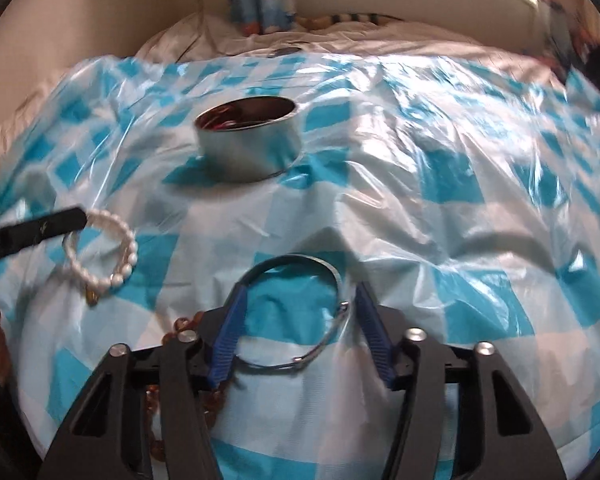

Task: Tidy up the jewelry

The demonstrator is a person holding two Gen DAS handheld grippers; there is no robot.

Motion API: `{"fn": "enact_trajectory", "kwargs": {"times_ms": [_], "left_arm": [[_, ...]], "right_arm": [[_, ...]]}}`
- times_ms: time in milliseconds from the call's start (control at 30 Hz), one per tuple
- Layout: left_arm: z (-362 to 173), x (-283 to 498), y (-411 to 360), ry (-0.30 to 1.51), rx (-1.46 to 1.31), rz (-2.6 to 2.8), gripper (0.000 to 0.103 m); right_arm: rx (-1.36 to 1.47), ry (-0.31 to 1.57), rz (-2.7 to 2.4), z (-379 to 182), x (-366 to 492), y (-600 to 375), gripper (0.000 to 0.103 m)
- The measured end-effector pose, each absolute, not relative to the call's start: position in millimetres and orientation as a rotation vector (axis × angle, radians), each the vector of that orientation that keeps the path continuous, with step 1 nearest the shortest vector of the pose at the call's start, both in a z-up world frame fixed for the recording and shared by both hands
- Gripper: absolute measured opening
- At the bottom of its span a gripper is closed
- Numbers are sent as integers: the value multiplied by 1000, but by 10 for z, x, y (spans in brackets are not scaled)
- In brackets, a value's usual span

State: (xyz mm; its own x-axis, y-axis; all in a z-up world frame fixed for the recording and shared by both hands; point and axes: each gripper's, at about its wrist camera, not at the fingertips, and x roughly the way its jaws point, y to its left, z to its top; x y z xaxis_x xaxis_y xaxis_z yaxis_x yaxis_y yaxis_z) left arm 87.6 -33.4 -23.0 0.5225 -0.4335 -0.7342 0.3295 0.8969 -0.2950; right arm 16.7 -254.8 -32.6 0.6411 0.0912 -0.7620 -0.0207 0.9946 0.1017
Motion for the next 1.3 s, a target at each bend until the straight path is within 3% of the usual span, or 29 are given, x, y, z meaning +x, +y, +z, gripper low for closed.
{"fn": "enact_trajectory", "kwargs": {"times_ms": [167,233,300,333,400,433,467,500,533,633,933,1167,1300], "left_arm": [[-265,917,-277,920,-112,-426,8],[-283,937,-294,932,-97,-429,15],[-286,972,-370,930,-56,-431,32],[-285,1002,-430,921,-20,-430,35],[-323,1060,-524,936,32,-438,42],[-382,1097,-562,963,51,-437,42],[-431,1118,-581,989,58,-439,40],[-463,1118,-597,1005,60,-452,18],[-463,1098,-614,1010,66,-469,7],[-306,986,-611,940,66,-510,7],[125,885,-231,749,-294,-706,7],[-92,1008,-149,863,-407,-694,7],[-445,1156,-186,1042,-255,-451,8]], "right_arm": [[184,866,57,-322,156,-2718,37],[188,905,52,-384,206,-2726,37],[150,924,43,-417,237,-2664,38],[122,928,41,-421,254,-2623,38],[72,920,39,-418,246,-2541,33],[38,916,37,-411,241,-2493,19],[18,910,37,-407,232,-2464,11],[13,903,37,-400,229,-2453,10],[44,893,46,-383,218,-2498,7],[267,854,94,-334,192,-2793,6],[732,716,247,-332,82,-3341,6],[846,655,301,-308,-12,-3436,7],[825,674,295,-314,-9,-3409,7]]}}
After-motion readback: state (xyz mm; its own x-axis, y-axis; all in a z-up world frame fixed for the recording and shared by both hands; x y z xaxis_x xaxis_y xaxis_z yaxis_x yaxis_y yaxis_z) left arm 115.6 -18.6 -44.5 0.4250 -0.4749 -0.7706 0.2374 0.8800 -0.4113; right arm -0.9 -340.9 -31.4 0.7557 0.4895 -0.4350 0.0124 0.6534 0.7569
